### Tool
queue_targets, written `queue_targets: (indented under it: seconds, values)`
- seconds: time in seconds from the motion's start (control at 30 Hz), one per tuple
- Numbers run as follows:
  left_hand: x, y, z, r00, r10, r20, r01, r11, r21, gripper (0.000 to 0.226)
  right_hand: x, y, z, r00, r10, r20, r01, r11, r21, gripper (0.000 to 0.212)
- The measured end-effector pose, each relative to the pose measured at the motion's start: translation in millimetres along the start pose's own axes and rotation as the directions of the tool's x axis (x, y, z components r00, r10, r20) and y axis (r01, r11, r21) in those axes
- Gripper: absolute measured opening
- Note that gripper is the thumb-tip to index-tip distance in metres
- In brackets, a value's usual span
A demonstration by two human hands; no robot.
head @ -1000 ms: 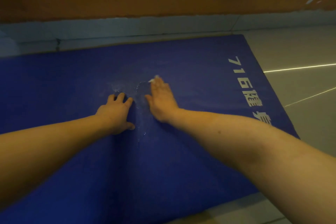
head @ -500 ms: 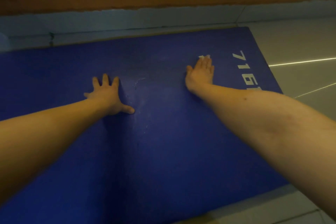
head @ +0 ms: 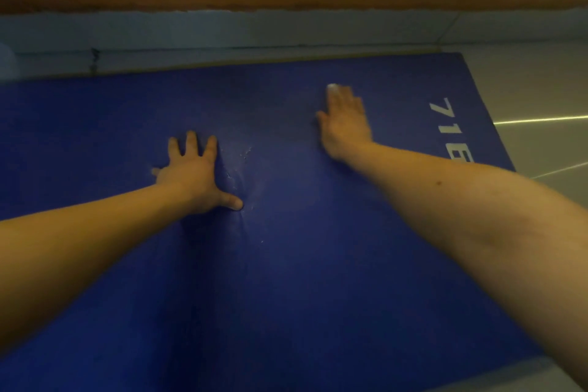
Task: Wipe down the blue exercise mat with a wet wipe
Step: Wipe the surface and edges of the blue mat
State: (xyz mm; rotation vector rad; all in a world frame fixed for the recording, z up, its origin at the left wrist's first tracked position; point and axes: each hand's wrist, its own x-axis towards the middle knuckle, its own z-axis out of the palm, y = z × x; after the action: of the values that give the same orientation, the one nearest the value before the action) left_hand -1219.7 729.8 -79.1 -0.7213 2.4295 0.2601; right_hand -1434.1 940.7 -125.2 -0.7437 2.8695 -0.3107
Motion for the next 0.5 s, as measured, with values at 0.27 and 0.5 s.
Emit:
queue_targets:
  seconds: [0.27,0.5]
  values:
    - [0,0,-2,1.000,0.010,-0.012,-0.009,0.999,0.050,0.148,11,-37,-5,0.965,0.139,-0.224,-0.058,0.941,0.335,0.037]
    - [-1,4,-7,1.000,-0.003,0.022,0.002,0.999,0.047,0.149,8,-56,-17,0.991,0.117,0.063,-0.132,0.846,0.516,0.021]
